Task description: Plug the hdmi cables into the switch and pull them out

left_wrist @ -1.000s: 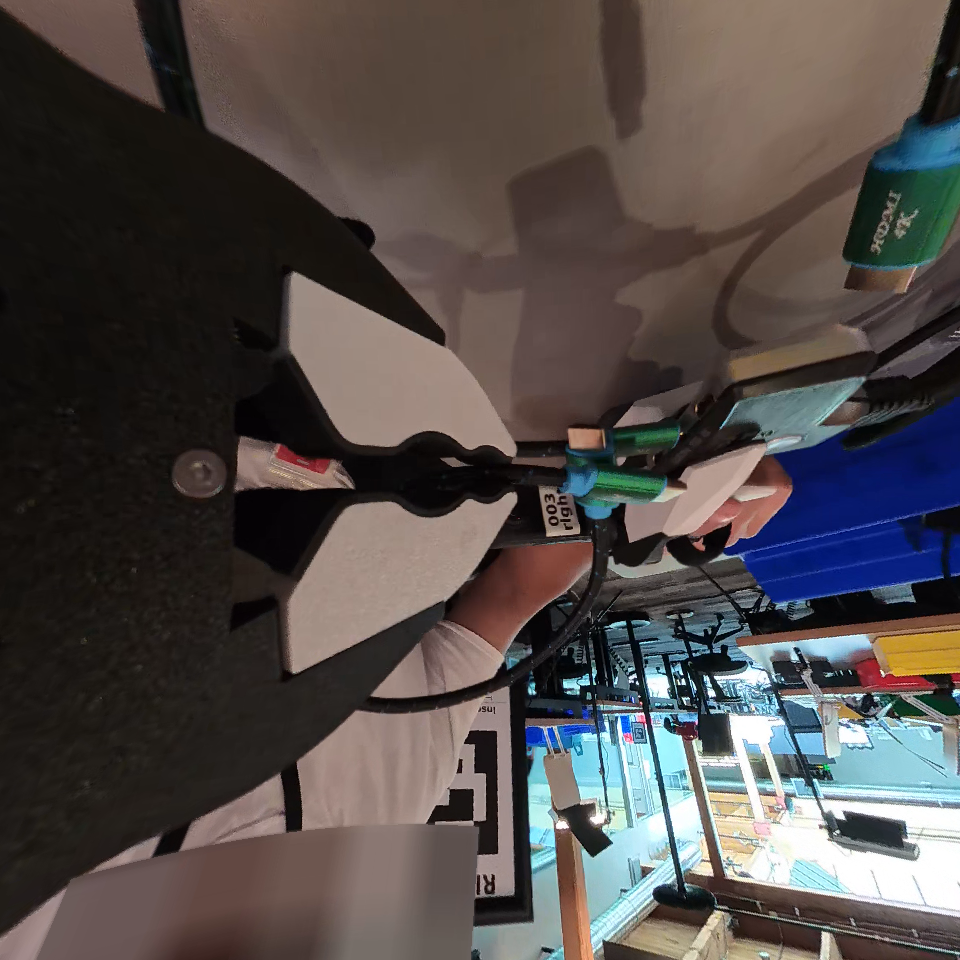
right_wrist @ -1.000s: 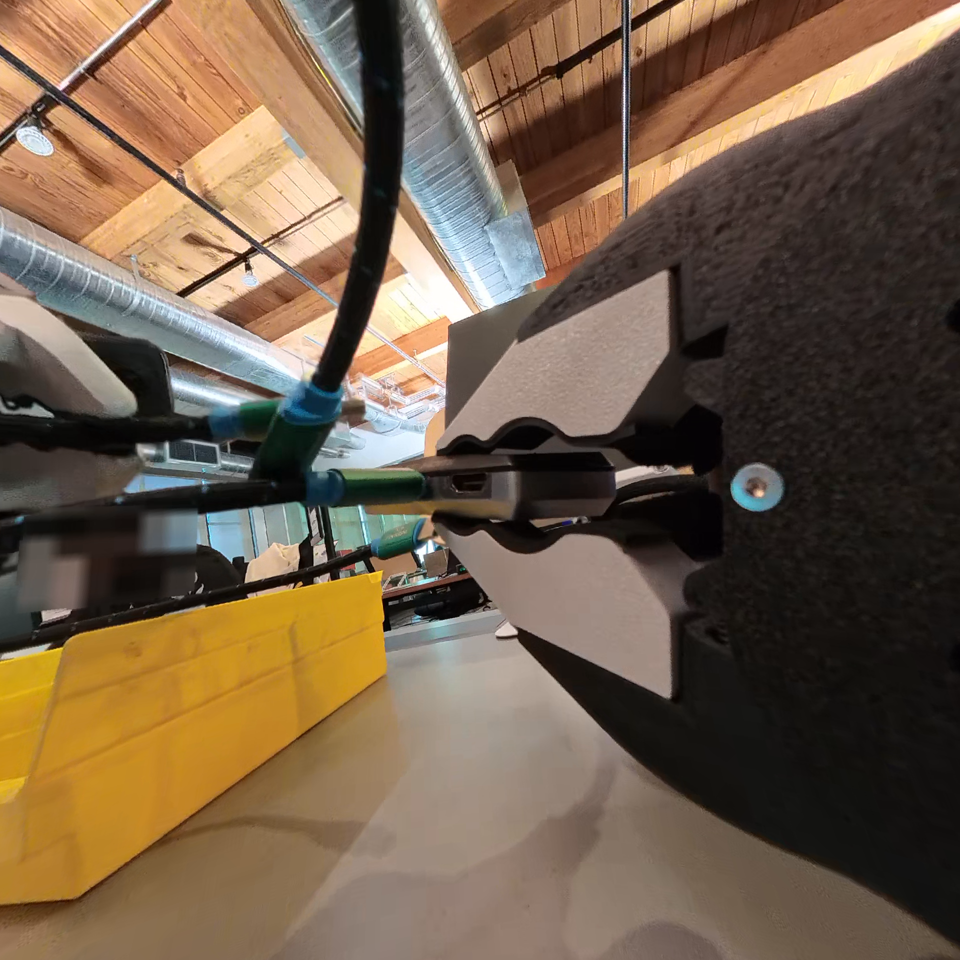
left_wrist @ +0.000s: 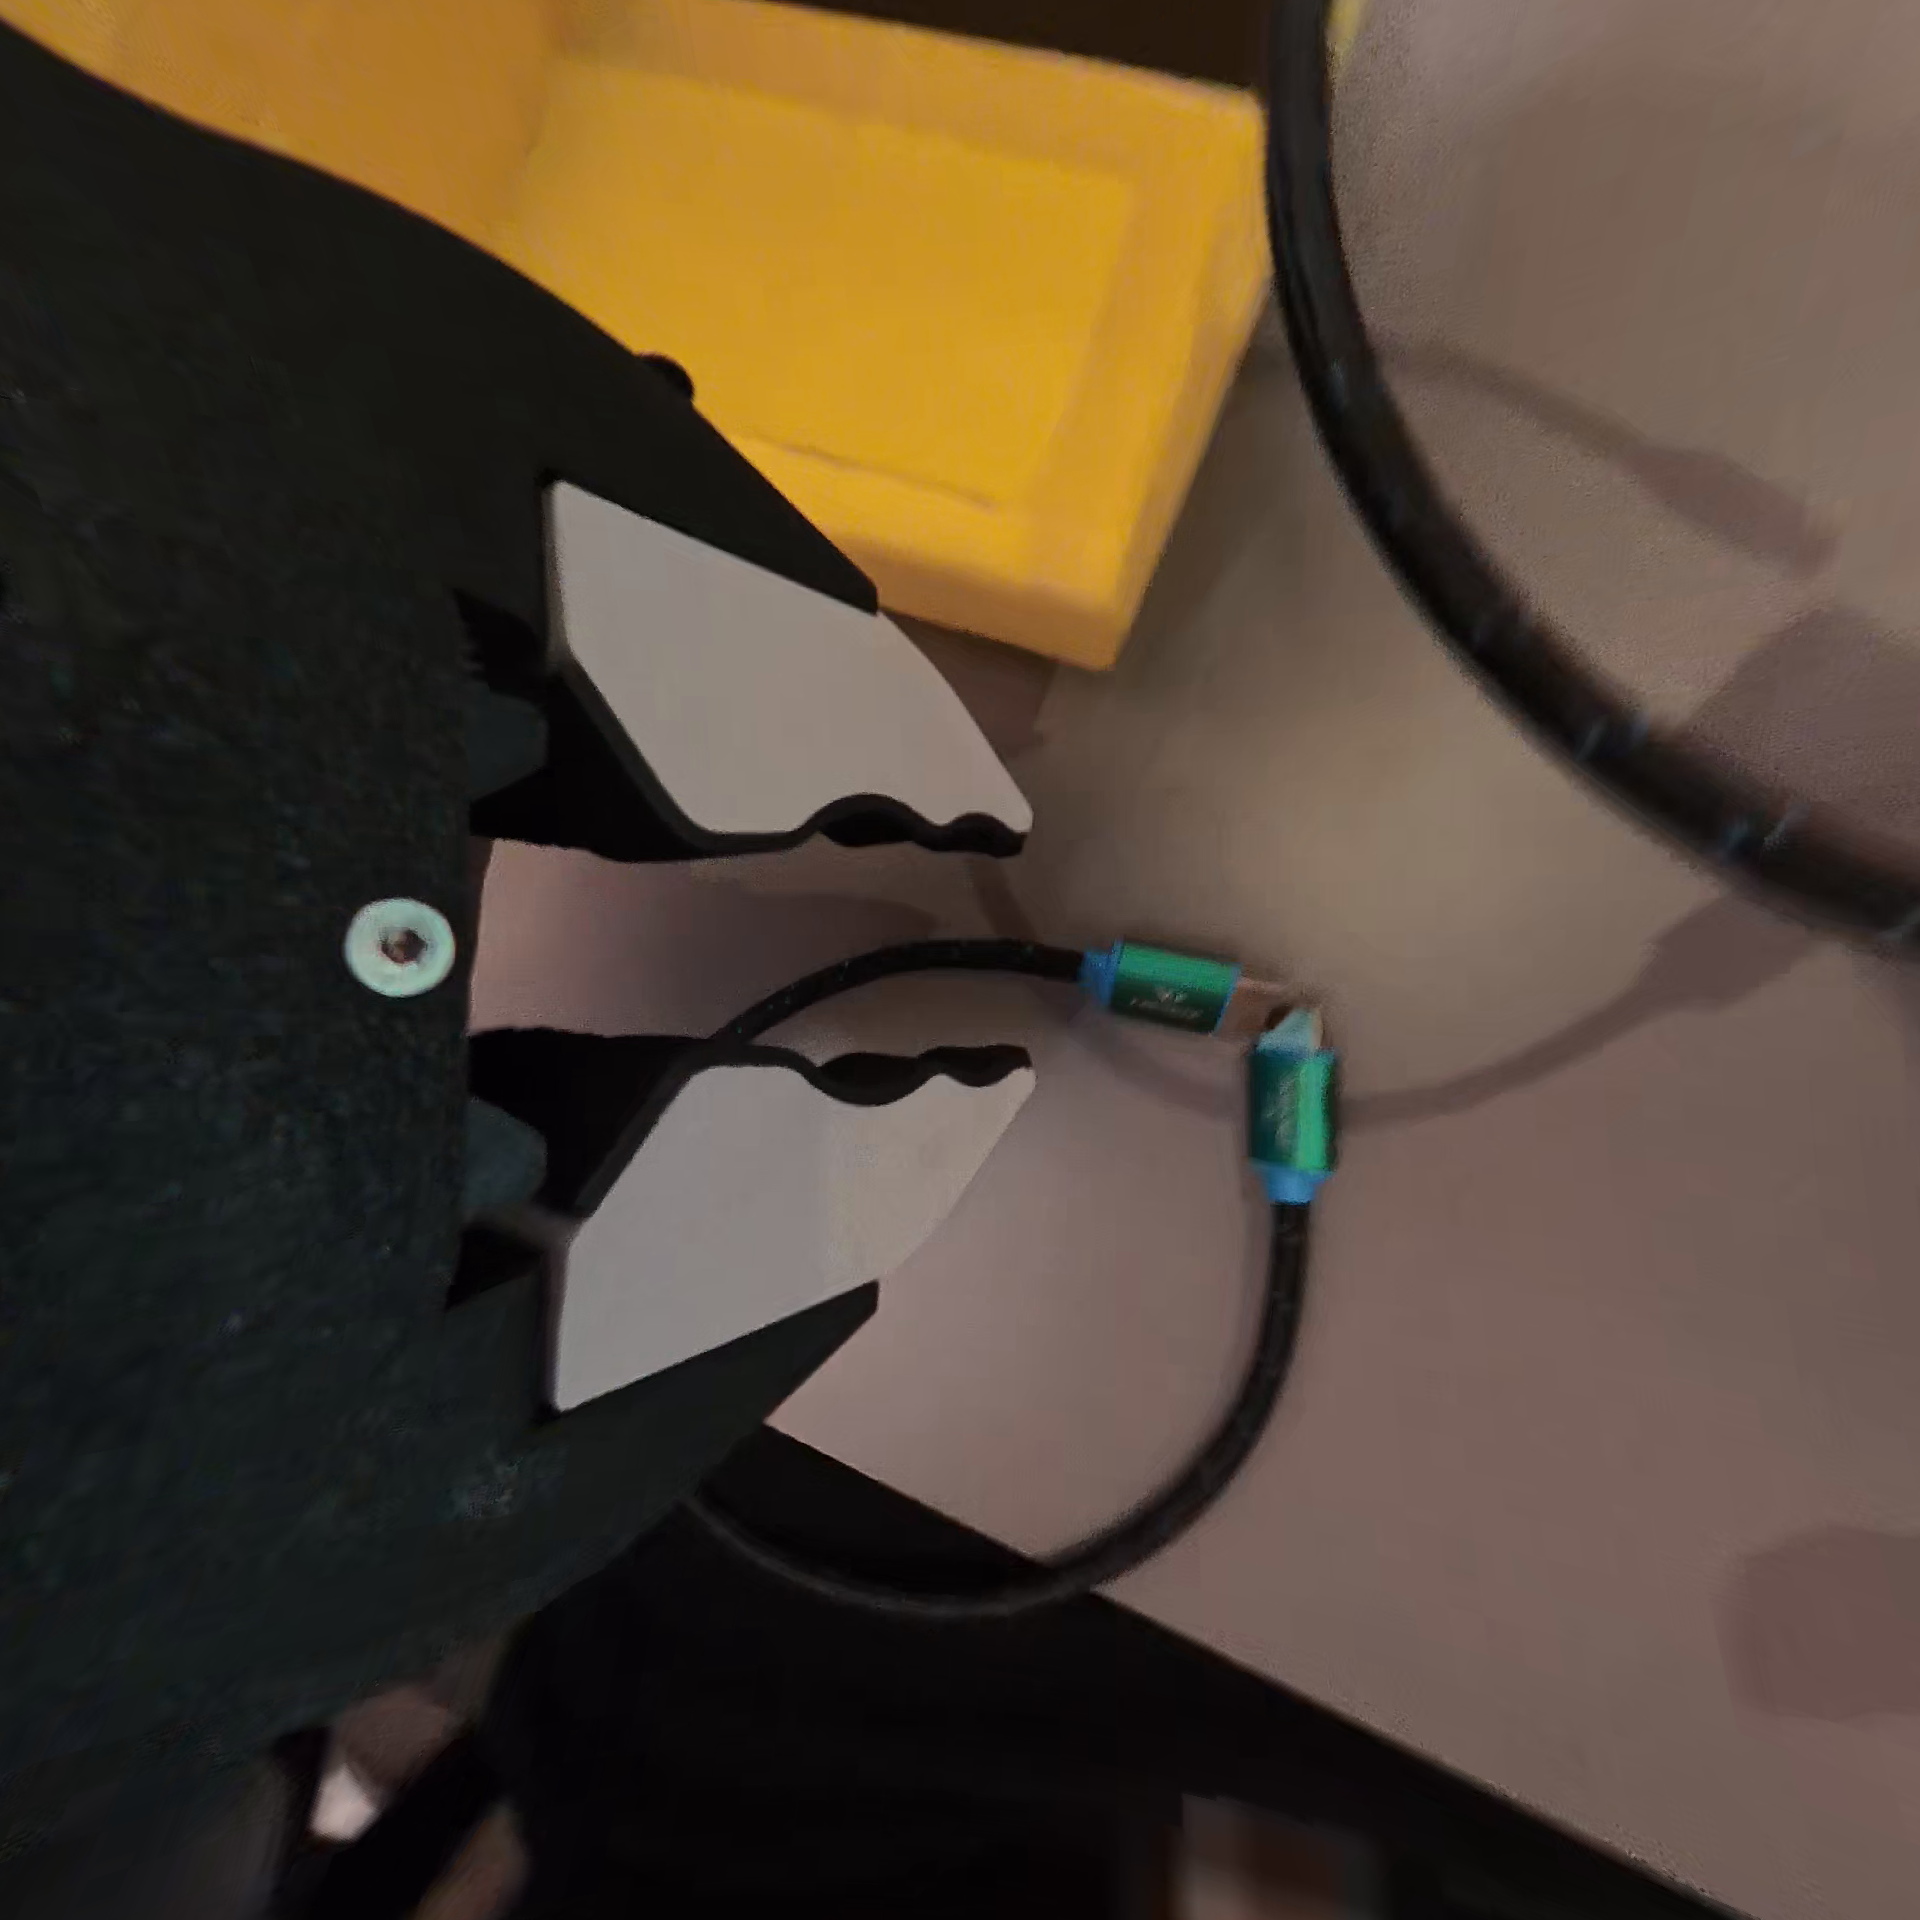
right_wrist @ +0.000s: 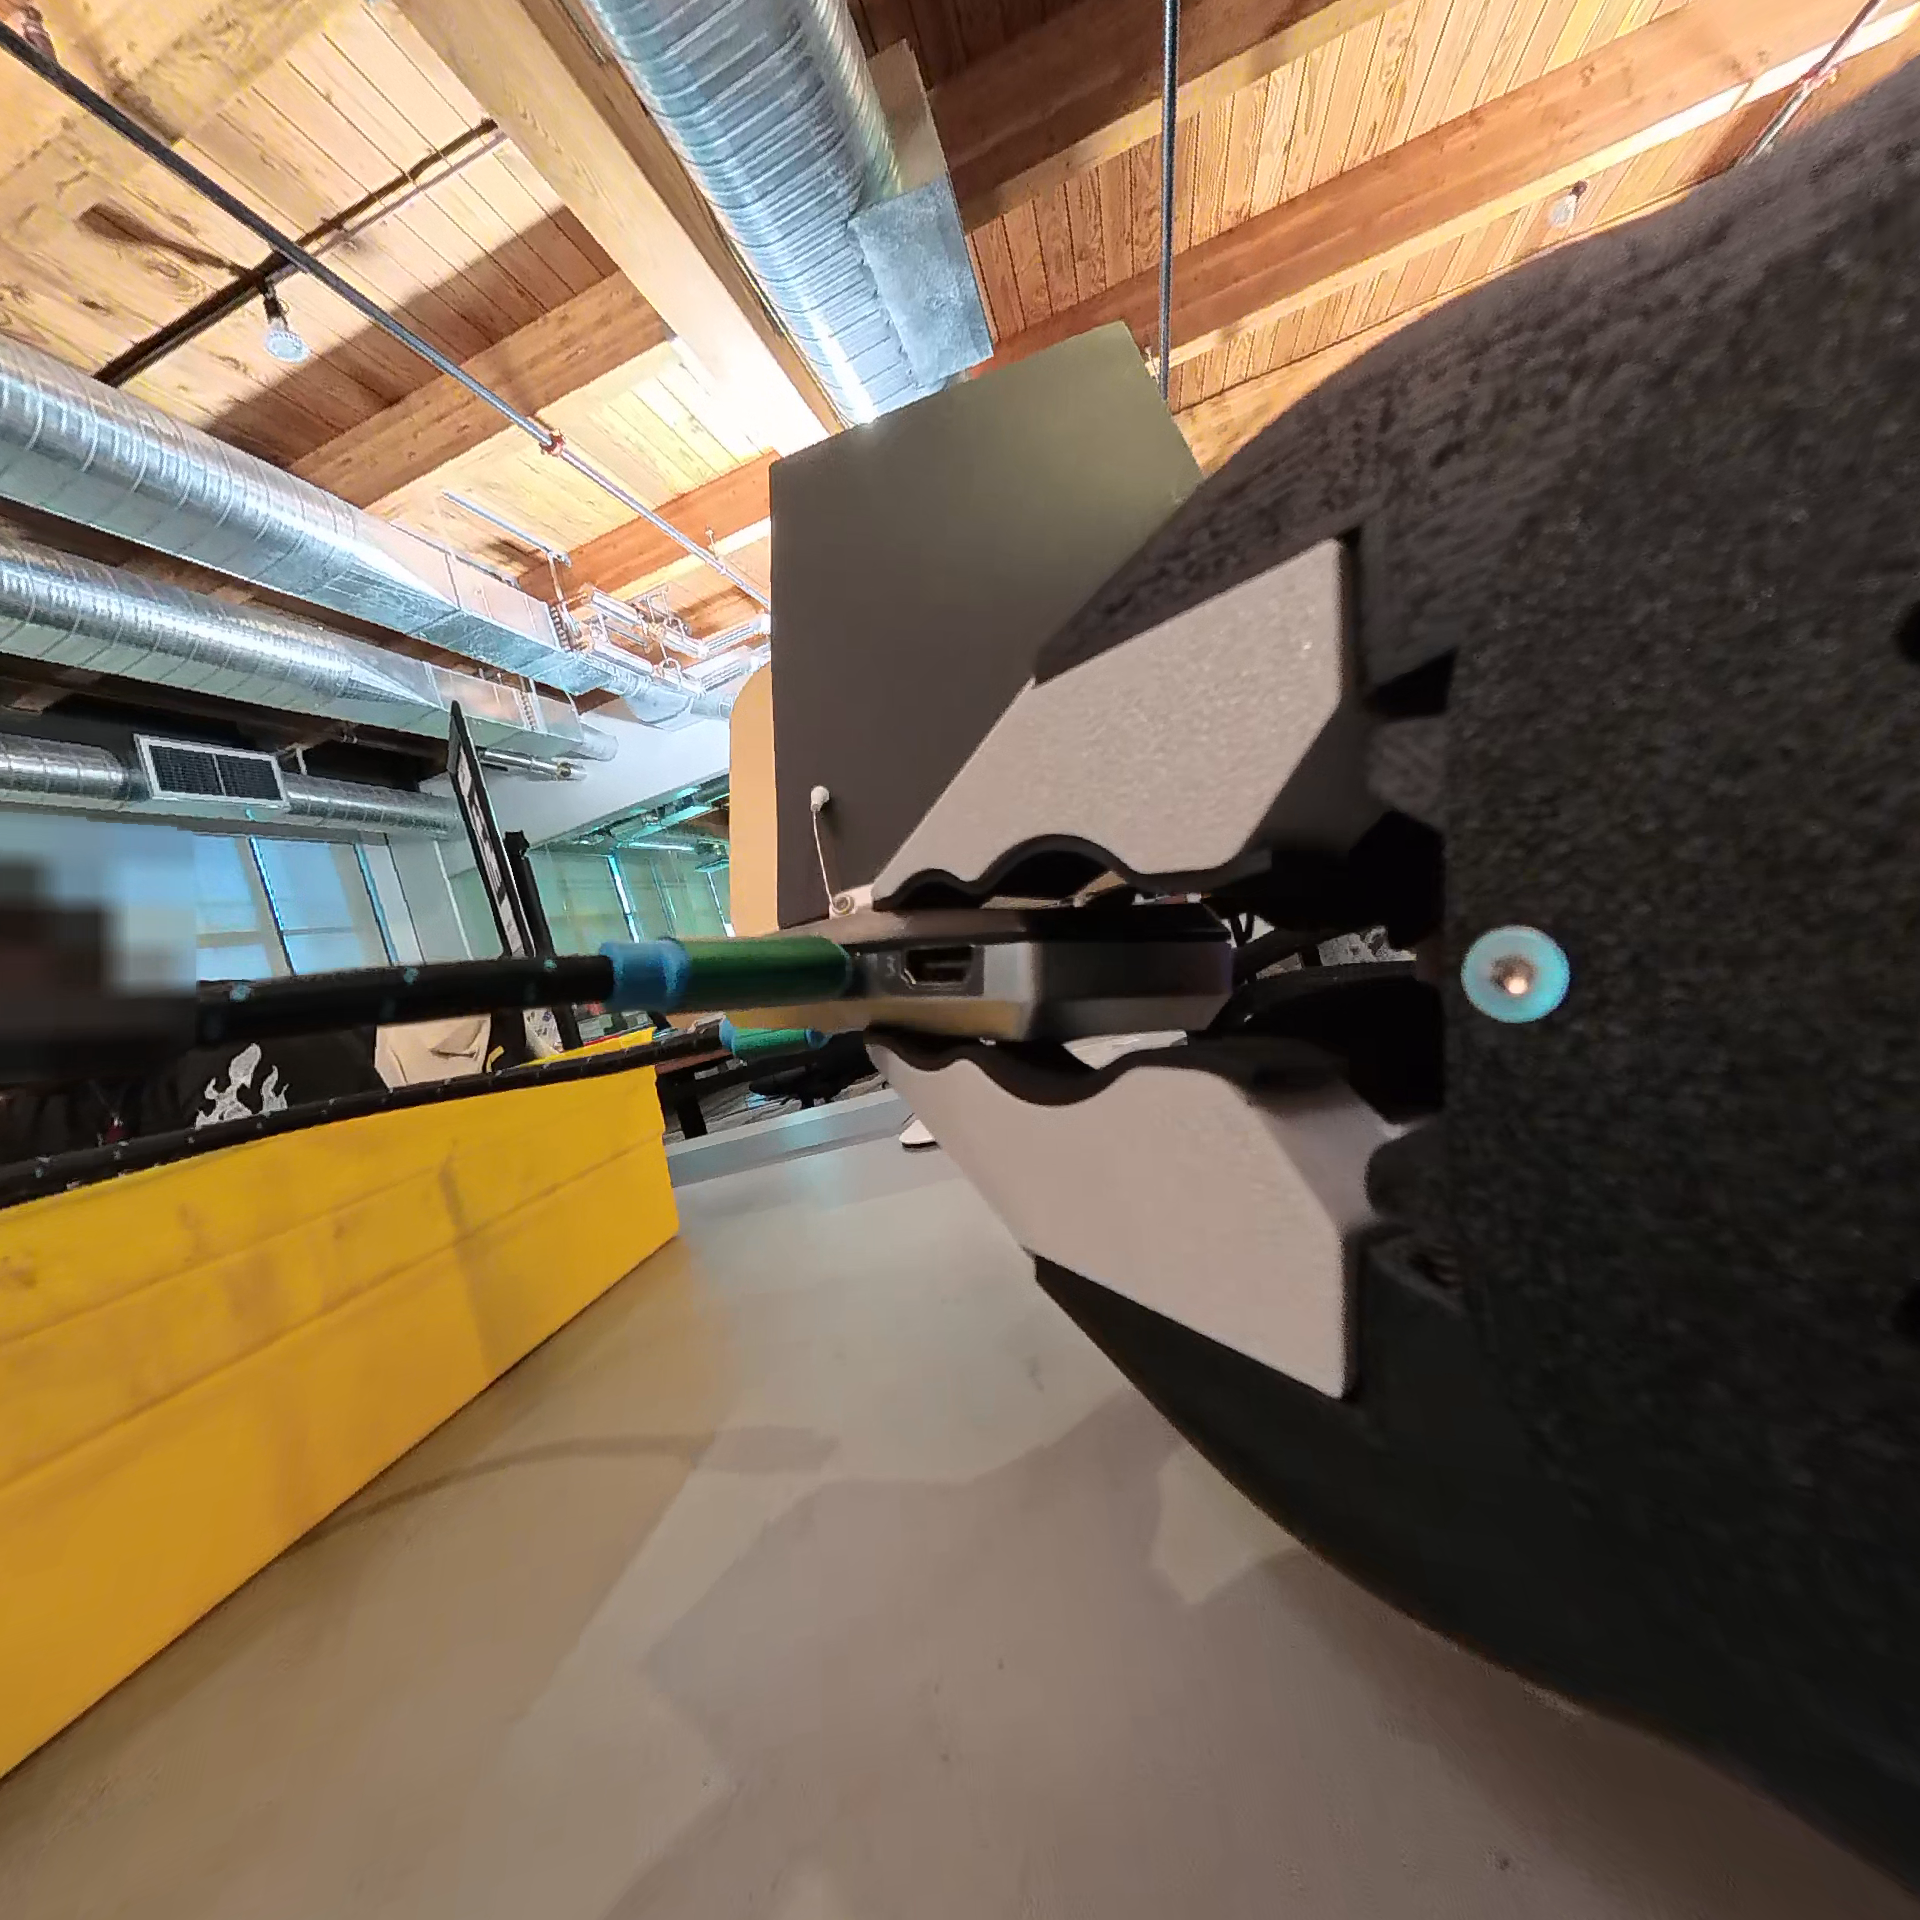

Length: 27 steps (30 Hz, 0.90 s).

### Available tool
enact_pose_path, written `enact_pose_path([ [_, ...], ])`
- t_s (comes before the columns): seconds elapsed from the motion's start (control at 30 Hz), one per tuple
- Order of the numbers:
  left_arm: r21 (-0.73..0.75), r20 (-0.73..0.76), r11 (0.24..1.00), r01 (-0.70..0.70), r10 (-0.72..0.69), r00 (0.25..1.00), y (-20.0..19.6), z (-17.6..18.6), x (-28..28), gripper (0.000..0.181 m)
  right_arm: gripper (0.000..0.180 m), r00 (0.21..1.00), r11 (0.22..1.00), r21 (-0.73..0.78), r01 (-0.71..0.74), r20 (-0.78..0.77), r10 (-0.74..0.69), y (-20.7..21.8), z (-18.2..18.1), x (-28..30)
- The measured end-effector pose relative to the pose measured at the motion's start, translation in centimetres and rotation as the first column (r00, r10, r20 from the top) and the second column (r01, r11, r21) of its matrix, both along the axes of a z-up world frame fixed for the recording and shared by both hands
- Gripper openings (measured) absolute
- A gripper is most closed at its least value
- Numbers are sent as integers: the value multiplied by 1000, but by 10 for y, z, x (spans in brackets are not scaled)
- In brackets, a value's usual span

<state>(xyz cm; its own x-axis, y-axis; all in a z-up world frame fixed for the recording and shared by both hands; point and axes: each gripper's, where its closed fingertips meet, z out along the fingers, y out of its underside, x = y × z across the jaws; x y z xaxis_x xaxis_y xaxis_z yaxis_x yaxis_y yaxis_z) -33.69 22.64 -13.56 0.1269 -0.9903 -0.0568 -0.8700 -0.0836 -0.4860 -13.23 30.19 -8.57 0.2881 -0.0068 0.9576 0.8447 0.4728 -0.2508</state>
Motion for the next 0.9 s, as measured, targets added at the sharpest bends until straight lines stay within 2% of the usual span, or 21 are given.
enact_pose_path([
  [0.07,13,166,976,-218,213,963,3,28,4,38,21,1000,1000,-3,1,-3,-1,0,0,0],
  [0.13,-117,364,904,-412,425,829,-14,48,14,40,21,1000,1000,-7,2,-8,-2,1,0,1],
  [0.17,-231,425,876,-423,482,766,-34,49,25,41,21,1000,1000,-12,3,-11,-3,2,-1,1],
  [0.2,-319,438,854,-410,517,736,-57,41,36,42,21,1000,1000,-17,4,-15,-5,3,-1,2],
  [0.23,-347,409,835,-427,545,732,-75,25,44,41,21,1000,1000,-23,6,-19,-6,3,-2,2],
  [0.33,-244,352,788,-565,615,706,-92,-17,49,45,21,999,999,-34,6,-33,-7,4,-2,3],
  [0.4,-259,334,750,-609,661,672,-94,-31,52,44,21,999,999,-38,6,-36,-7,4,-2,2],
  [0.5,-278,295,723,-633,691,660,-98,-46,56,47,21,999,999,-39,7,-34,-8,3,-3,2],
  [0.63,-196,274,720,-666,692,668,-96,-51,57,41,21,999,999,-39,7,-35,-9,4,-2,2],
  [0.77,11,274,772,-636,609,744,-107,-56,61,21,21,999,999,-40,8,-32,-9,3,-2,2],
  [0.83,35,291,809,-586,553,781,-118,-57,68,9,21,999,999,-41,8,-33,-9,3,-3,2],
  [0.9,45,267,819,-572,542,797,-121,-57,66,8,21,999,999,-42,7,-33,-9,3,-3,2],
])
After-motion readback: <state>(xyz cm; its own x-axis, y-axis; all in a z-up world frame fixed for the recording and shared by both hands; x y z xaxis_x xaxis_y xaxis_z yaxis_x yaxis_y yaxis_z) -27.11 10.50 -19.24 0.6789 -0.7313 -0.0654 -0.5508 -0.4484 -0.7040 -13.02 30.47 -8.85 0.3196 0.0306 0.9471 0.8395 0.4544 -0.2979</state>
